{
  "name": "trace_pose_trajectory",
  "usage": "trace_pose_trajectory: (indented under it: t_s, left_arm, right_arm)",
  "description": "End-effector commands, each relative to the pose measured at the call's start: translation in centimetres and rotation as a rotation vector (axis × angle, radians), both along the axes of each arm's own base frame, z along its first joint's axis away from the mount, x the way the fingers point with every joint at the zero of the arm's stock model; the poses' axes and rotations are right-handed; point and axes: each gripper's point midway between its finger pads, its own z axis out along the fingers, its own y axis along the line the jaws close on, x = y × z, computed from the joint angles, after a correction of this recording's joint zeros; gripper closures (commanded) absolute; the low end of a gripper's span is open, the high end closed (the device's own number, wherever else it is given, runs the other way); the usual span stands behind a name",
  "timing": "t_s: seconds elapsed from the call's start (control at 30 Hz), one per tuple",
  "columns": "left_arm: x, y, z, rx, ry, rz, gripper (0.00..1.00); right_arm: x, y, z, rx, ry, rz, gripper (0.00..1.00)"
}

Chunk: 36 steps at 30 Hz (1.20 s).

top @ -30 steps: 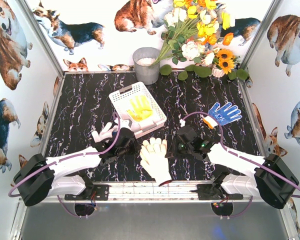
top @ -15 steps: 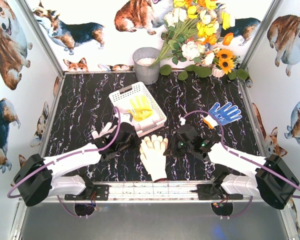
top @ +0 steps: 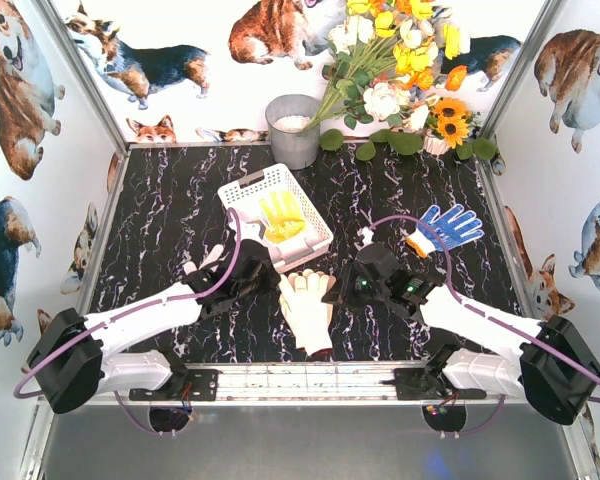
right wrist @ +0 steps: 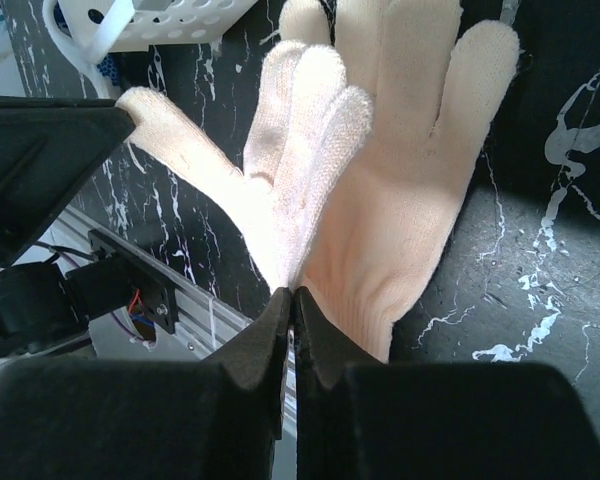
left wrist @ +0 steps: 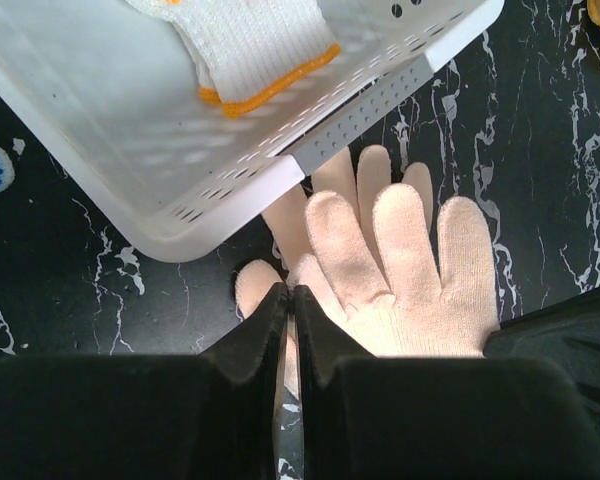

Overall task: Put the gloves into the storage basket
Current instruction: Pair the glove with the glove.

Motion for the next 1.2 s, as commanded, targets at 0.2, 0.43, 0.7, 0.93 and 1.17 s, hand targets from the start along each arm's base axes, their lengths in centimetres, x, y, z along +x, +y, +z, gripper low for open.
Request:
trace_pose_trajectory:
  t_s: [0.2,0.43,0.7,0.93,1.17]
  left_arm:
    - [1.9,0.4,1.5,0.029,-0.050,0.017,1.00]
    - [2.6,0.0,1.4,0.042,-0.053,0.004,1.00]
    - [3.6,-0.9,2.7,0.040,-0.082,-0.016,1.00]
    - [4.3,-1.4,2.3,0.075,-0.080,-0.040,1.00]
    - [5.0,-1.7,2.1,0.113,-0.080,-0.053,1.00]
  right_arm:
    - [1.7,1.8,1.7,0.064,-0.043,-0.001,1.00]
    - [2.2,1.3,0.8,0.025,-0.048,-0.028,1.00]
    - [2.1,1.7,1.7,0.047,-0.048,-0.014,1.00]
    - [2.1,1.9,2.4,0.064,-0.058,-0.027,1.00]
    - [2.6,1.6,1.3,0.035,-0.050,-0.066,1.00]
